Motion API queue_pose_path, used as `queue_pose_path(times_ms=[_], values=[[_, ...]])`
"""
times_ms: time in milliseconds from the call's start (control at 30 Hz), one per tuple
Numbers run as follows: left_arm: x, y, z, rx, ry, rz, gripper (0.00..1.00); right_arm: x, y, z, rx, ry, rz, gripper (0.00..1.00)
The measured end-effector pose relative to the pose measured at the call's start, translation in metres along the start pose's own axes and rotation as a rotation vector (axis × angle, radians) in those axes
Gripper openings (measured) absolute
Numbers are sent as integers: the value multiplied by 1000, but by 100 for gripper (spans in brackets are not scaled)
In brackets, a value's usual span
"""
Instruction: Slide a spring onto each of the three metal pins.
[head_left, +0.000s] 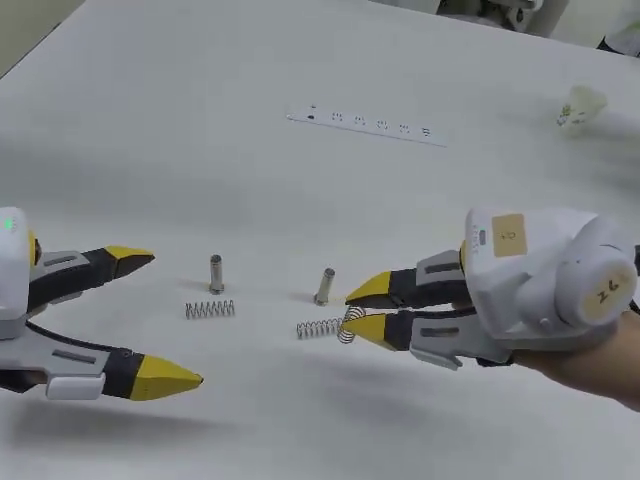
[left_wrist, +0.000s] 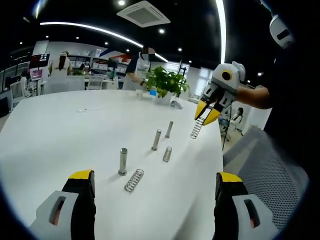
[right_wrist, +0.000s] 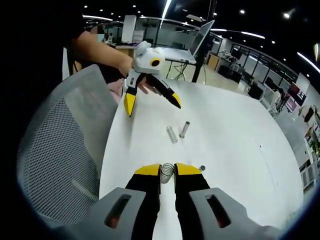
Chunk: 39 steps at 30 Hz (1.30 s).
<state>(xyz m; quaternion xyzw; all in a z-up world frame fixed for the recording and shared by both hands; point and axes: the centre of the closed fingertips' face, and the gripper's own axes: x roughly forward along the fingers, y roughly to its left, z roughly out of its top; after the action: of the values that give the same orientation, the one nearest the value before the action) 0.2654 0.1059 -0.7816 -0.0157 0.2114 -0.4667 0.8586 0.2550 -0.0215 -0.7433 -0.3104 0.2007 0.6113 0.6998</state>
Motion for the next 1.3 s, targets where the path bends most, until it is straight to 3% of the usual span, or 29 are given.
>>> queue_pose_path(times_ms=[267, 700, 1300], values=[[-1, 1, 1, -7, -8, 8, 98, -9, -11, -13, 20, 19, -32, 7], [-3, 4, 0, -8, -8, 32, 98, -42, -45, -45, 97, 46, -158, 7], [-4, 6, -3, -16, -5, 43, 98, -52, -67, -55, 137, 53, -229, 7]])
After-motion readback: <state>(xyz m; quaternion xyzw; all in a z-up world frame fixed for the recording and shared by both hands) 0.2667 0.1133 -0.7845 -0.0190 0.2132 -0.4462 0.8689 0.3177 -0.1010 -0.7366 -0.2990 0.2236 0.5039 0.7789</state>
